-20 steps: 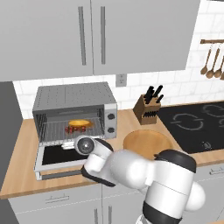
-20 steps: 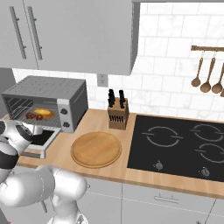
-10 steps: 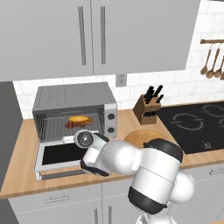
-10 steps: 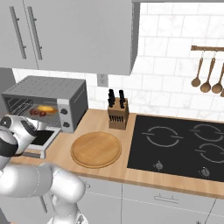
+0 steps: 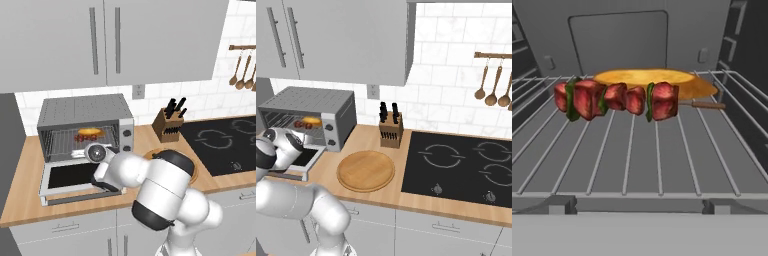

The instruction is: Pick up the kebab skewer and baguette bread, and place them inside the toaster oven. Close the toaster oven door and start by setting the timer.

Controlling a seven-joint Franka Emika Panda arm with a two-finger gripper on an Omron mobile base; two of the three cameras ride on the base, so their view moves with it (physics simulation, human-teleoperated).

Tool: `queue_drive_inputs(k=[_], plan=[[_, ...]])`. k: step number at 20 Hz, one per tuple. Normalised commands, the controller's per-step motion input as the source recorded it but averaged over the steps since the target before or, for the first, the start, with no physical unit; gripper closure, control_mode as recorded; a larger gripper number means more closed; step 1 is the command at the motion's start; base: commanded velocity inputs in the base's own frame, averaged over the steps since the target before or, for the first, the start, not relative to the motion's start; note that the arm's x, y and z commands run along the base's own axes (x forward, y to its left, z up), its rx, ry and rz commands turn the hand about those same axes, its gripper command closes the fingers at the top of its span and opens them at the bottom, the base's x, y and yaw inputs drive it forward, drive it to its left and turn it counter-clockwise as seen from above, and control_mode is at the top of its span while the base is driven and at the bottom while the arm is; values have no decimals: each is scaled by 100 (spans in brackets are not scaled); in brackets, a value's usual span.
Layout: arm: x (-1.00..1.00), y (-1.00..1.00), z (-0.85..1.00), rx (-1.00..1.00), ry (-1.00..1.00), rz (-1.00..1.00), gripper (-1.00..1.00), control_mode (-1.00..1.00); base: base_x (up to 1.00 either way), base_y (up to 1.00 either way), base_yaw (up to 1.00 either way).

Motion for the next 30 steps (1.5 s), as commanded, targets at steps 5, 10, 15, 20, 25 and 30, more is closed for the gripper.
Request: queue_drive_inputs(k=[5,10,15,20,25,30], plan=[[32,0,5,0,-4,0,-100,-100,0,0,0],[39,2,4,0,-1,0,-100,-100,0,0,0],[38,0,1,1,0,0,-100,-100,0,0,0],[33,0,0,1,-1,0,-100,-100,0,0,0],[-24,0,12,0,0,-1,-100,-100,0,0,0],[-51,1,43,0,0,-3,-100,-100,0,0,0]])
